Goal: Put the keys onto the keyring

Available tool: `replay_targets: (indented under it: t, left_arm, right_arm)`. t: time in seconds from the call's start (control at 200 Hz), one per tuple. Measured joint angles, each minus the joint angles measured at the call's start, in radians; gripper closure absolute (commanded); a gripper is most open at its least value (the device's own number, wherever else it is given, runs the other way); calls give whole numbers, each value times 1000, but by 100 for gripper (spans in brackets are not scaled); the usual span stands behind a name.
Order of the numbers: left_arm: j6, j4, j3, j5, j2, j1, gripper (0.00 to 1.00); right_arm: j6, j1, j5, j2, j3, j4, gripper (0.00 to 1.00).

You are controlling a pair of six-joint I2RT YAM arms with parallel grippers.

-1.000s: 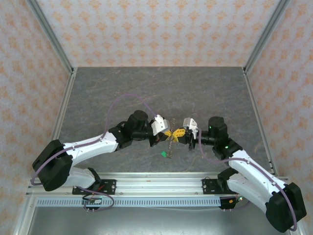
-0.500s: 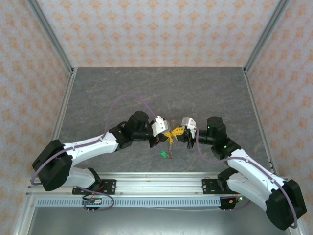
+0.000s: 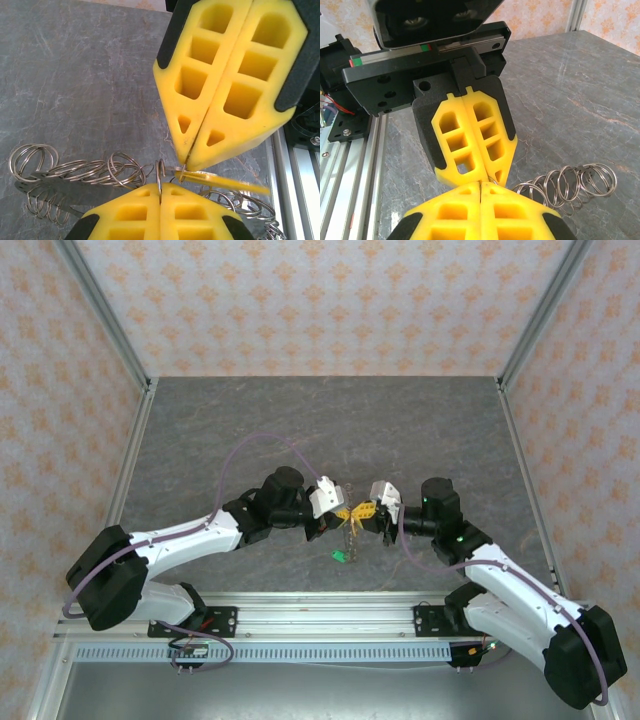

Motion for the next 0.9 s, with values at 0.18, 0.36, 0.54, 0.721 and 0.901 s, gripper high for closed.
replay_targets:
  t: [0.18,0.36,0.54,0.721,0.901]
  left_arm:
    - [1,0,0,2,-3,-3,100]
    - [4,-8,6,13,-3,-2,100]
    - [5,-23,7,13,-3,-2,100]
    - [7,-26,7,2,-3,-2,100]
    - [7,-26,7,-3,-3,-2,100]
  right_arm:
    - [1,0,6,0,0,4,100]
    - [5,1,17,5,0,19,100]
    - [3,5,39,10,3,12,100]
    - [0,11,85,9,8,-9,100]
    - [0,13,118,5,13,-27,100]
